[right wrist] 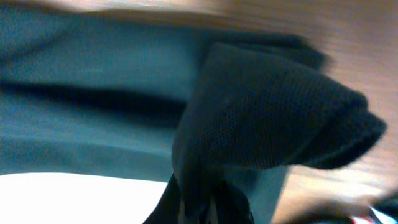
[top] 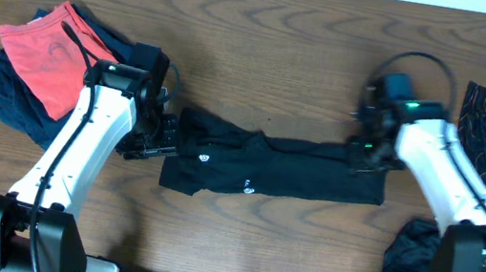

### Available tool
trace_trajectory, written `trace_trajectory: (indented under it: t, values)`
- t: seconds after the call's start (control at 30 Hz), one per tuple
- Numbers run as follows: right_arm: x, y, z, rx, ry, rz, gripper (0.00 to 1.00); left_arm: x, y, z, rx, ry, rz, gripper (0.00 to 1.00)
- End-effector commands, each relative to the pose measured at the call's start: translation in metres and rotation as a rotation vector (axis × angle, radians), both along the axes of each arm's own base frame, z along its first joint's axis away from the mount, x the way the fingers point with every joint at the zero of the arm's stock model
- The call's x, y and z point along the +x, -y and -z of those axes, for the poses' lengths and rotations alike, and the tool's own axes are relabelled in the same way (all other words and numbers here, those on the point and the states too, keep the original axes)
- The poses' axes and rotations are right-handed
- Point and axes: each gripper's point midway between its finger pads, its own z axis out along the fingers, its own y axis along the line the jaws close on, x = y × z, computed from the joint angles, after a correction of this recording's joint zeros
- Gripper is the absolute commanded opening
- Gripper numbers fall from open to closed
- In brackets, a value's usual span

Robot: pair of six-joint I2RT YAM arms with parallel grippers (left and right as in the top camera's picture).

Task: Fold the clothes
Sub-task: 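Grasp the right end with the right gripper and fold it leftward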

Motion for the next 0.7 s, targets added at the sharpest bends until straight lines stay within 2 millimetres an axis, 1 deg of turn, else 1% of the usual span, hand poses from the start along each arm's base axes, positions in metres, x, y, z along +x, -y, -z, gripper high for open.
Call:
trace_trajectory:
  t: [0.0,0.13,0.23,0.33,0.37,0.43,0.5,0.57,0.6,0.67]
  values:
    - [-0.005,-0.039,-0.002,0.026,0.022,-0.06,0.1,0.004,-0.001,-0.007,0.005,0.025,0.008,0.53]
    - [-0.003,-0.068,0.003,0.045,0.055,-0.077,0.17,0.004,-0.001,-0.007,0.005,0.025,0.008,0.54]
    - [-0.002,-0.088,0.005,0.076,0.074,-0.115,0.24,0.004,-0.001,-0.007,0.005,0.025,0.009,0.56]
    - [-0.007,-0.104,0.005,0.116,0.072,-0.166,0.41,0.004,-0.001,-0.007,0.005,0.025,0.009,0.56]
    - [-0.009,-0.108,0.005,0.128,0.066,-0.196,0.44,0.004,-0.001,-0.007,0.005,0.025,0.009,0.57]
    - [-0.017,-0.114,0.004,0.146,0.046,-0.266,0.44,0.004,-0.001,-0.007,0.005,0.025,0.009,0.57]
    - [-0.022,-0.112,0.004,0.136,0.029,-0.289,0.45,0.004,-0.001,-0.007,0.005,0.025,0.009,0.57]
    - [-0.019,-0.102,0.003,0.09,0.044,-0.273,0.4,0.005,-0.001,-0.007,0.005,0.026,0.009,0.58]
    - [-0.014,-0.094,0.001,0.055,0.064,-0.238,0.4,0.005,-0.001,-0.007,0.005,0.026,0.009,0.58]
    - [-0.001,-0.071,-0.006,-0.042,0.127,-0.104,0.4,0.005,-0.001,-0.007,0.005,0.027,0.009,0.58]
